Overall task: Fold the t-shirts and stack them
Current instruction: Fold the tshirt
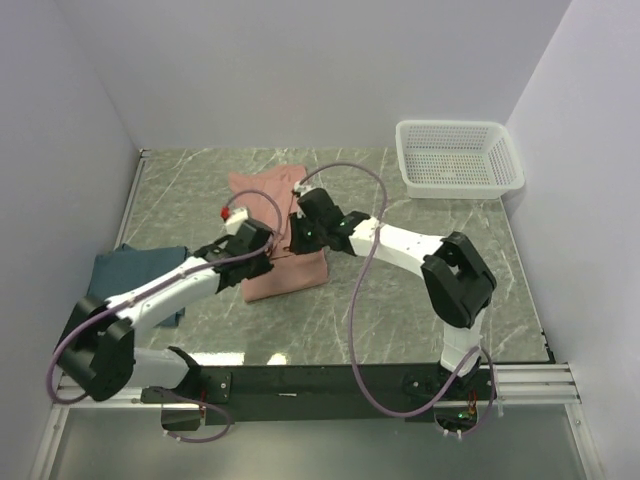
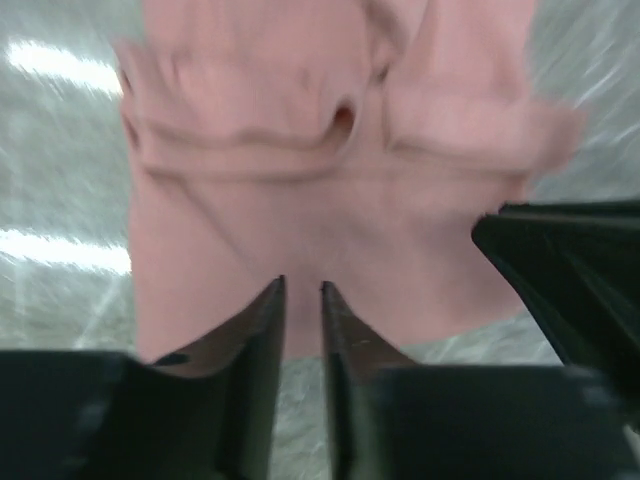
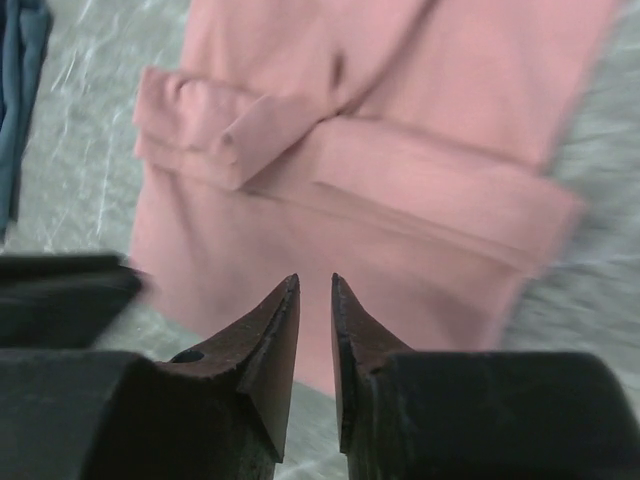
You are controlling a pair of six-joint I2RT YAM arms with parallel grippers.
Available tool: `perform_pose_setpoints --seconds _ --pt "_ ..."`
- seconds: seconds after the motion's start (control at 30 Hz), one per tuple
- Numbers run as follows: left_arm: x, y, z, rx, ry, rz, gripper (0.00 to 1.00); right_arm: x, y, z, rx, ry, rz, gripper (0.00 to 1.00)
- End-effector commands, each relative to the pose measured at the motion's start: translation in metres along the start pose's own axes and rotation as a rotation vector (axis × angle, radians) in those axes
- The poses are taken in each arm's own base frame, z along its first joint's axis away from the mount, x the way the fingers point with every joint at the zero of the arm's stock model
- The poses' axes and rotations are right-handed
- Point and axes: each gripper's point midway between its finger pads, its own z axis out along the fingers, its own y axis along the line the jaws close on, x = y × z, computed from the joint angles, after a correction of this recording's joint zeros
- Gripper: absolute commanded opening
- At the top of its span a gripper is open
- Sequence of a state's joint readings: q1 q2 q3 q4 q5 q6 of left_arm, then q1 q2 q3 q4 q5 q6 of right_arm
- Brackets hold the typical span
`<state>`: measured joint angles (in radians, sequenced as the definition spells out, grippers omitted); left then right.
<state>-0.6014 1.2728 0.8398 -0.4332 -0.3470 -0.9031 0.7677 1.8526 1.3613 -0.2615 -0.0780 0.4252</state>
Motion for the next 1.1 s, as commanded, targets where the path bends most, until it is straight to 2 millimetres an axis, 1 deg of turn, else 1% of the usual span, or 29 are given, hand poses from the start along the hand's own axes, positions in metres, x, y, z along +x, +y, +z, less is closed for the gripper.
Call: perform_pose_setpoints --seconds 0.0,0.03,0.07,0.13,0.17,0.23,0.27,0.37,0.43,0.47,0.5,0.53,0.57,0.6,0.63,0.67,0.73,0.77,0.8,0.83,0.87,0.9,0.93,0.97,1.0,1.03,1.07 --pt "0.032 -0.006 0.015 0.007 0.066 -0.004 0.23 0.005 0.017 0.021 -0.061 -0.028 0.035 0.25" --pt "0.041 -0.007 0.017 0.007 0.08 0.005 0.22 0.009 0.02 0.025 -0.07 -0.021 0.04 0.24" --pt "0.053 -0.002 0.023 -0.005 0.108 0.012 0.21 0.017 0.019 0.034 -0.069 -0.002 0.045 0.24" --pt "0.065 0.003 0.029 -0.014 0.135 0.008 0.19 0.022 0.023 0.042 -0.079 0.003 0.053 0.23" --pt "0.075 0.009 0.033 -0.027 0.156 0.012 0.17 0.031 0.024 0.05 -0.079 0.025 0.052 0.23" --pt "0.086 0.017 0.037 -0.051 0.185 0.018 0.15 0.035 0.023 0.057 -0.077 0.032 0.06 0.22" --pt "0.094 0.023 0.041 -0.073 0.205 0.026 0.15 0.04 0.02 0.063 -0.066 0.044 0.066 0.23" --pt "0.108 0.031 0.042 -0.088 0.256 0.033 0.14 0.044 0.012 0.075 -0.042 0.044 0.07 0.22" --pt "0.112 0.032 0.04 -0.08 0.272 0.032 0.14 0.033 0.007 0.08 -0.027 0.03 0.072 0.22" --pt "0.113 0.034 0.039 -0.079 0.272 0.028 0.14 0.033 0.003 0.086 -0.019 0.037 0.063 0.23" --pt "0.113 0.034 0.038 -0.075 0.272 0.03 0.14 0.02 0.003 0.086 -0.015 0.022 0.06 0.23" --pt "0.114 0.035 0.037 -0.079 0.273 0.033 0.14 0.011 -0.004 0.088 -0.001 0.01 0.065 0.22" --pt "0.113 0.035 0.035 -0.076 0.273 0.034 0.14 0.008 -0.01 0.093 0.011 0.01 0.063 0.22" --pt "0.112 0.035 0.034 -0.073 0.272 0.039 0.14 -0.013 -0.007 0.093 0.006 -0.02 0.051 0.23" --pt "0.114 0.037 0.033 -0.081 0.279 0.044 0.14 -0.019 -0.021 0.101 0.032 -0.021 0.061 0.23" --pt "0.114 0.038 0.032 -0.079 0.281 0.048 0.15 -0.044 -0.017 0.1 0.026 -0.056 0.056 0.23" --pt "0.115 0.04 0.03 -0.081 0.288 0.054 0.14 -0.069 -0.025 0.102 0.039 -0.088 0.058 0.23" --pt "0.116 0.042 0.028 -0.084 0.292 0.057 0.15 -0.077 -0.036 0.109 0.056 -0.09 0.065 0.23" --pt "0.116 0.042 0.026 -0.079 0.293 0.059 0.15 -0.104 -0.032 0.102 0.05 -0.129 0.052 0.23" --pt "0.115 0.042 0.025 -0.077 0.294 0.059 0.15 -0.112 -0.037 0.103 0.061 -0.139 0.054 0.24" --pt "0.113 0.042 0.021 -0.074 0.289 0.061 0.15 -0.13 -0.038 0.093 0.061 -0.169 0.043 0.24" --pt "0.111 0.042 0.019 -0.072 0.285 0.06 0.16 -0.136 -0.038 0.089 0.063 -0.18 0.037 0.24" --pt "0.108 0.04 0.017 -0.067 0.278 0.061 0.16 -0.147 -0.034 0.074 0.057 -0.206 0.03 0.24" --pt "0.104 0.04 0.012 -0.065 0.271 0.057 0.17 -0.14 -0.038 0.07 0.058 -0.189 0.029 0.24" --pt "0.101 0.04 0.01 -0.063 0.258 0.055 0.18 -0.14 -0.035 0.064 0.036 -0.193 0.026 0.24" --pt "0.095 0.036 0.007 -0.055 0.243 0.048 0.2 -0.147 -0.025 0.042 0.002 -0.218 0.021 0.25" --pt "0.086 0.031 0.001 -0.036 0.218 0.036 0.21 -0.121 -0.026 0.043 -0.025 -0.159 0.028 0.24"
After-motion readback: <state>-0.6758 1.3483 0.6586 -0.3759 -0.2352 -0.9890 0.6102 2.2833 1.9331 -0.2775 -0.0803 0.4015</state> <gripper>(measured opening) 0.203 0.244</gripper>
